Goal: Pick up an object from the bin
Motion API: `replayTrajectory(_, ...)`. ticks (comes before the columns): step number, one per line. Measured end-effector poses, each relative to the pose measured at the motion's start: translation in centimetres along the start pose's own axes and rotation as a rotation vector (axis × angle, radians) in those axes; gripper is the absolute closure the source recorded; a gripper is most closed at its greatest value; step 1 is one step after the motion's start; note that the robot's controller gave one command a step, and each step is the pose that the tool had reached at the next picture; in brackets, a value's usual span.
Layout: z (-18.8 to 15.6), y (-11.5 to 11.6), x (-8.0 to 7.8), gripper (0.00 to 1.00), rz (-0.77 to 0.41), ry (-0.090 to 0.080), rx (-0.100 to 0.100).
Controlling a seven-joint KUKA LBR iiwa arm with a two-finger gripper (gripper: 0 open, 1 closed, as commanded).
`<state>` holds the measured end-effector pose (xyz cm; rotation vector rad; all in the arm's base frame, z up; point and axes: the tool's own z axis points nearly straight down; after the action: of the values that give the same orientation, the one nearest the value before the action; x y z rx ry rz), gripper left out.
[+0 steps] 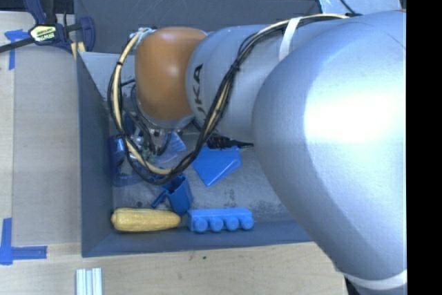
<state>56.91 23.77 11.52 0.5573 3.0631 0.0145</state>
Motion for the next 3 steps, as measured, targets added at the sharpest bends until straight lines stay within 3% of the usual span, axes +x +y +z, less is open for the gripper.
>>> replayTrajectory(1, 4.1, -0.5, 2.7, 0.00, -0.090, -0.014, -0.013)
replayTrajectory(2, 3.9, 1.5, -3.9, 1.00, 0.062, -0.010, -0.006)
replayTrajectory(3, 3.9, 1.5, -3.9, 1.00, 0.062, -0.010, -0.006)
